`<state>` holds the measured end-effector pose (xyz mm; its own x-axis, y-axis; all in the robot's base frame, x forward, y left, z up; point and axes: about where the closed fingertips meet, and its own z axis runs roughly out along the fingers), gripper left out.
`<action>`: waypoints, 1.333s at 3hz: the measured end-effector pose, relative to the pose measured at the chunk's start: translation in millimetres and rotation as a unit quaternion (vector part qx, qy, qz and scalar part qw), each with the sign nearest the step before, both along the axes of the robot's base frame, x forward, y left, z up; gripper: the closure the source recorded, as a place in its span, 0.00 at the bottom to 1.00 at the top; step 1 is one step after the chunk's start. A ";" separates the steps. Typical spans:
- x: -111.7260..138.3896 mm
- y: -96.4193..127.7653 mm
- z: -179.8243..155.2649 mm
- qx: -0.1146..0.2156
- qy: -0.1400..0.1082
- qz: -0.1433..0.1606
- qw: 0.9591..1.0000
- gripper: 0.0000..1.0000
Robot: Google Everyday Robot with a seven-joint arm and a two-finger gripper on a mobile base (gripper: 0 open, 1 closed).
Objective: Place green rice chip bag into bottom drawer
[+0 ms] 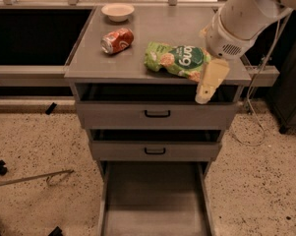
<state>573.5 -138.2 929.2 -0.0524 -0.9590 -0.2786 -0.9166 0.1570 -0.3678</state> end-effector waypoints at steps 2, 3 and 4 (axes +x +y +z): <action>14.6 -0.7 -1.8 0.003 -0.010 0.000 1.000 0.00; 56.4 -1.7 -10.2 -0.005 -0.021 0.003 1.000 0.00; 101.5 -7.1 -19.2 -0.019 -0.025 0.005 1.000 0.00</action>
Offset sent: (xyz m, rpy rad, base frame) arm 0.0342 -0.0026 -0.0044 0.0172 -0.0429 -0.0030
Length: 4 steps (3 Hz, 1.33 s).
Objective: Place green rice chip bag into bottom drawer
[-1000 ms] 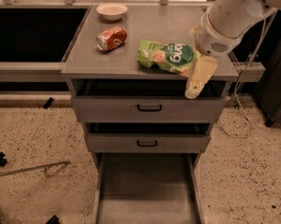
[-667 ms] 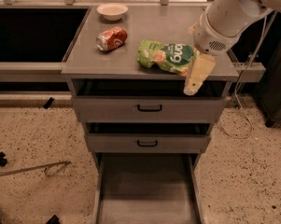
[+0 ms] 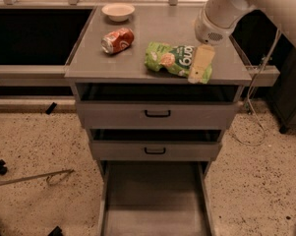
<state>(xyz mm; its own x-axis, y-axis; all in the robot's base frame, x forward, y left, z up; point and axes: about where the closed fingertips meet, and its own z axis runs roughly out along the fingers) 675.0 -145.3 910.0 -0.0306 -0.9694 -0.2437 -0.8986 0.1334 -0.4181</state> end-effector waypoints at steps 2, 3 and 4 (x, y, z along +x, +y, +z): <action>50.6 2.7 -37.7 0.014 0.025 0.004 1.000 0.00; 57.7 15.5 -60.5 0.025 0.047 0.015 0.998 0.00; 58.1 15.6 -61.7 0.026 0.048 0.015 0.998 0.18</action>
Offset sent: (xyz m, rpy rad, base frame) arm 0.0730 0.0036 -0.0559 0.0768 0.0841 0.0091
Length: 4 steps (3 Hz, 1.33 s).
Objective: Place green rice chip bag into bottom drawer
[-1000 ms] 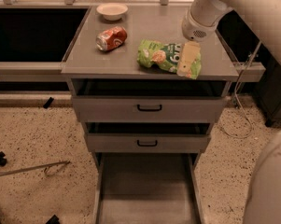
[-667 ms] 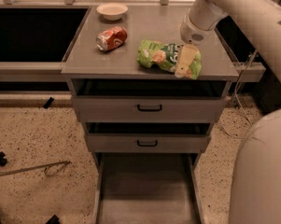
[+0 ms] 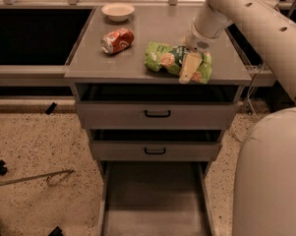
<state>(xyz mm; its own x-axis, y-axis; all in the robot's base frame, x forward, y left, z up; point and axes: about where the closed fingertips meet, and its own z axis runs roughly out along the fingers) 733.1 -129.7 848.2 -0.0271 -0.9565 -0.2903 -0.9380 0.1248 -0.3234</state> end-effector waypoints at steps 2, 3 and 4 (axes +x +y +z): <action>-0.1 0.0 0.0 0.000 0.000 0.000 1.000 0.65; -25.6 -13.3 21.1 -0.004 0.007 -0.006 1.000 0.88; -77.3 -25.2 54.5 0.000 0.034 0.014 0.999 1.00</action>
Offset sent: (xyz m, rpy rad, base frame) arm 0.0000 0.0000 0.0000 0.0000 0.0000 0.0000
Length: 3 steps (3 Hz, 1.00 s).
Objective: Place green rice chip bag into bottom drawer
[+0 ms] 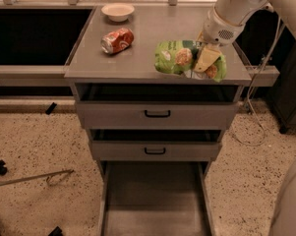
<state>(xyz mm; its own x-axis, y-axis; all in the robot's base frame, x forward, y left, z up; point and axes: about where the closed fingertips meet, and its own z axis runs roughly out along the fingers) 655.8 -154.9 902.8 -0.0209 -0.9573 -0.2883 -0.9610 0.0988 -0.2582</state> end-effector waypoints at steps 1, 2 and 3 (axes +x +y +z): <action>0.0 0.0 0.0 0.000 0.000 0.000 1.000 1.00; -3.3 1.3 10.2 0.018 -0.009 0.001 1.000 1.00; -34.3 -2.8 24.3 0.063 -0.009 -0.031 0.997 1.00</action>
Offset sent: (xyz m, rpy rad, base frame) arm -0.0106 -0.0009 0.0281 0.0790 -0.0423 0.0035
